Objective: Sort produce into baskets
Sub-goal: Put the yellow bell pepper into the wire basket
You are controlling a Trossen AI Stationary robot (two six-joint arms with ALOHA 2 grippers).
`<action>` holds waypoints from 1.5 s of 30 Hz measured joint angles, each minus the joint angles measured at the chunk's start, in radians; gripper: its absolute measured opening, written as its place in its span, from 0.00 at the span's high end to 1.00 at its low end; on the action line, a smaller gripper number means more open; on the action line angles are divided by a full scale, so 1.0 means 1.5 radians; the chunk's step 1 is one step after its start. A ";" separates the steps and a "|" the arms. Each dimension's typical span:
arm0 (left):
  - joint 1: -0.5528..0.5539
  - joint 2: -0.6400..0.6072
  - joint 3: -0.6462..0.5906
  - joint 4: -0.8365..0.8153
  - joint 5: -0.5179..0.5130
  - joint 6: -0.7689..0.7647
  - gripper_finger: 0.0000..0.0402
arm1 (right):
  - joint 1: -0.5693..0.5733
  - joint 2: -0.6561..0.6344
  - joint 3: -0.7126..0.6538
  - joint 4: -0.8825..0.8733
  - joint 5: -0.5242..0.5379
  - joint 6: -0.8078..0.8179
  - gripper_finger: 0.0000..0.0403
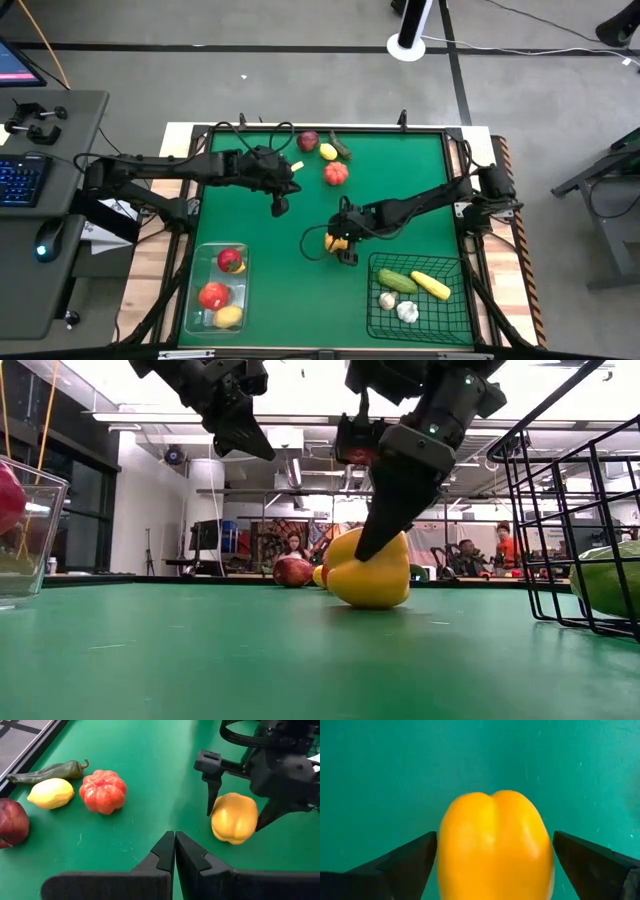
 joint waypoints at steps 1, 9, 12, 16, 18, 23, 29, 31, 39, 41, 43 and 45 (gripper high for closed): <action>0.000 0.000 0.000 0.000 0.000 0.000 1.00 | 0.000 0.000 0.000 -0.004 0.000 0.002 0.05; 0.001 -0.001 0.000 0.015 -0.001 0.053 1.00 | 0.000 0.000 0.014 -0.044 0.002 0.033 0.34; 0.002 -0.017 0.000 0.062 0.003 0.053 1.00 | -0.004 -0.015 0.062 -0.129 0.003 0.013 0.34; 0.020 -0.053 0.001 0.134 0.004 0.069 1.00 | -0.011 -0.065 0.148 -0.282 0.042 -0.015 0.34; 0.037 -0.062 0.001 0.164 -0.001 0.072 1.00 | -0.011 -0.096 0.178 -0.356 0.061 -0.004 0.34; 0.084 -0.063 0.001 0.187 0.037 0.071 1.00 | 0.042 -0.196 0.184 -0.466 0.022 0.161 0.32; 0.107 -0.057 0.001 0.188 0.096 0.066 1.00 | 0.236 -0.281 0.129 -0.468 -0.031 0.455 0.31; 0.108 -0.057 0.001 0.192 0.094 0.066 1.00 | 0.299 -0.286 0.120 -0.449 -0.025 0.559 0.31; 0.124 -0.057 0.001 0.200 0.091 0.066 1.00 | 0.460 -0.271 0.117 -0.407 0.052 0.827 0.28; 0.124 -0.057 0.001 0.204 0.091 0.066 1.00 | 0.471 -0.268 0.117 -0.406 0.070 0.861 0.27; 0.124 -0.057 0.001 0.209 0.091 0.066 1.00 | 0.473 -0.267 0.117 -0.409 0.075 0.867 0.27; 0.124 -0.057 0.001 0.215 0.091 0.066 1.00 | 0.472 -0.267 0.117 -0.418 0.076 0.869 0.27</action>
